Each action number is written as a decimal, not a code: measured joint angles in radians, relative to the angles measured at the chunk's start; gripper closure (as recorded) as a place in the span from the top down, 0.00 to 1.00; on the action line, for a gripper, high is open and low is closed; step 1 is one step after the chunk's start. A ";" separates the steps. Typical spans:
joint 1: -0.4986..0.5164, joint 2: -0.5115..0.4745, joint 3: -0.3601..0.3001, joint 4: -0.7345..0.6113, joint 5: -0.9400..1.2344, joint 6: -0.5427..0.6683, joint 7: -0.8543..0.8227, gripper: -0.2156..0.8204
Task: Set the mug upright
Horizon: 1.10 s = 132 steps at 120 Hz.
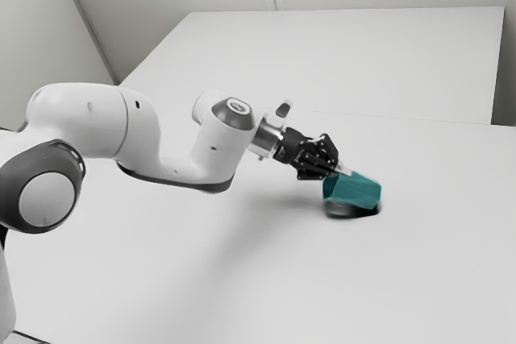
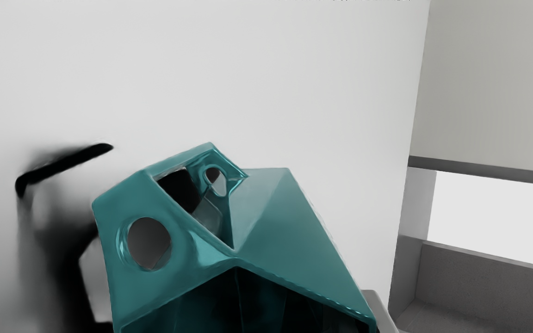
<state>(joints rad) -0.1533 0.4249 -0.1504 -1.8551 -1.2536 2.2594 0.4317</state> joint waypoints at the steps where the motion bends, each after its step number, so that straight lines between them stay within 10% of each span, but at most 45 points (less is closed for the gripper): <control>1: 0.000 -0.002 0.000 0.000 0.001 0.000 0.000 0.06; 31: 0.001 -0.100 0.004 -0.008 0.080 0.000 -0.002 0.04; 77: 0.017 -0.339 0.105 -0.015 0.811 -0.132 -0.134 0.03; 132: 0.011 -0.338 0.149 -0.142 1.182 -0.193 -0.243 0.03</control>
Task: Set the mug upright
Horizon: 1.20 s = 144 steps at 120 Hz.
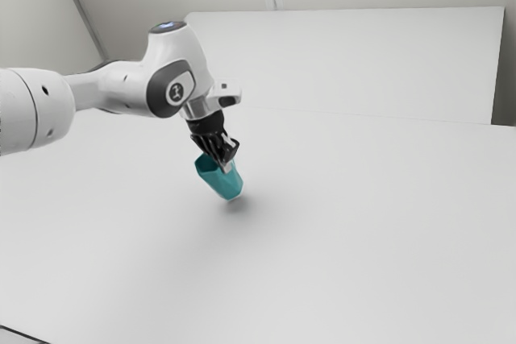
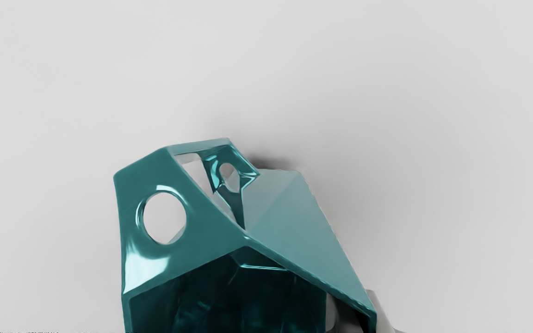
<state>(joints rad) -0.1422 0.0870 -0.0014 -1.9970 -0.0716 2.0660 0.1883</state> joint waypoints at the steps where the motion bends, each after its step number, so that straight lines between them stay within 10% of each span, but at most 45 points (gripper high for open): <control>1: -0.001 0.001 0.001 -0.003 0.001 0.003 -0.001 0.03; 48: 0.003 0.070 0.009 -0.050 0.016 0.103 -0.048 0.06; 90: 0.003 0.021 0.009 -0.044 -0.001 0.116 -0.066 0.60; 144: 0.017 -0.034 0.059 0.292 -0.007 -0.155 -0.070 0.77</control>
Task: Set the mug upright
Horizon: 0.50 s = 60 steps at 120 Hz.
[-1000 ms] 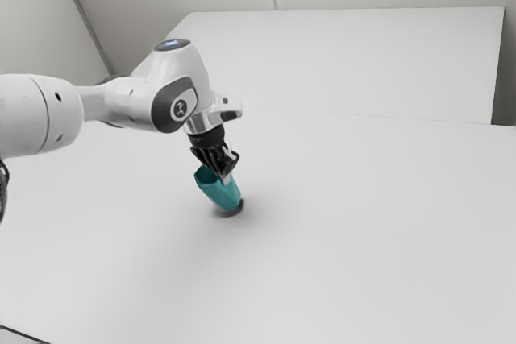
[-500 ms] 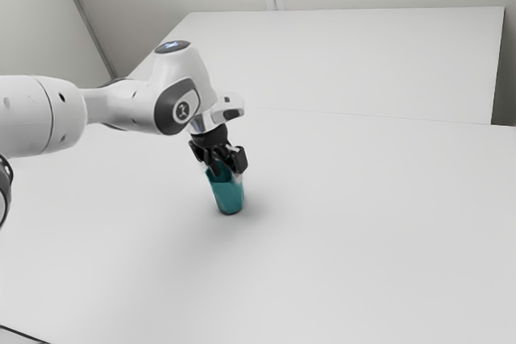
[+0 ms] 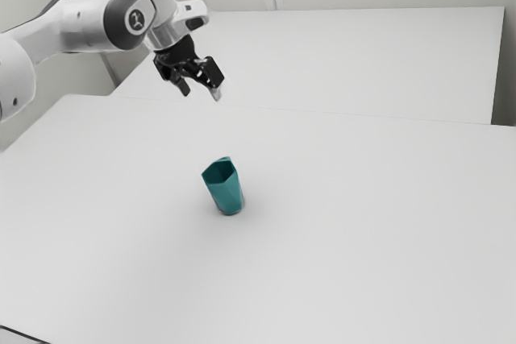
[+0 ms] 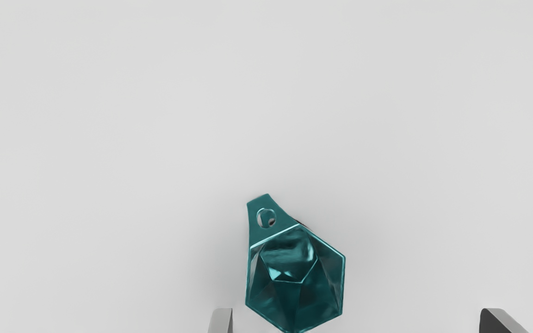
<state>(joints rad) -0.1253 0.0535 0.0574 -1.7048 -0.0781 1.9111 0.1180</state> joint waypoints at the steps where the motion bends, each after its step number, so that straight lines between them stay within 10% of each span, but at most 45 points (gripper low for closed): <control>1: 0.001 -0.001 0.000 0.004 0.000 -0.005 0.000 0.77; 60: -0.021 -0.035 0.001 0.026 0.004 -0.121 -0.002 0.79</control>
<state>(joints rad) -0.1461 0.0187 0.0583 -1.6786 -0.0737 1.7899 0.1164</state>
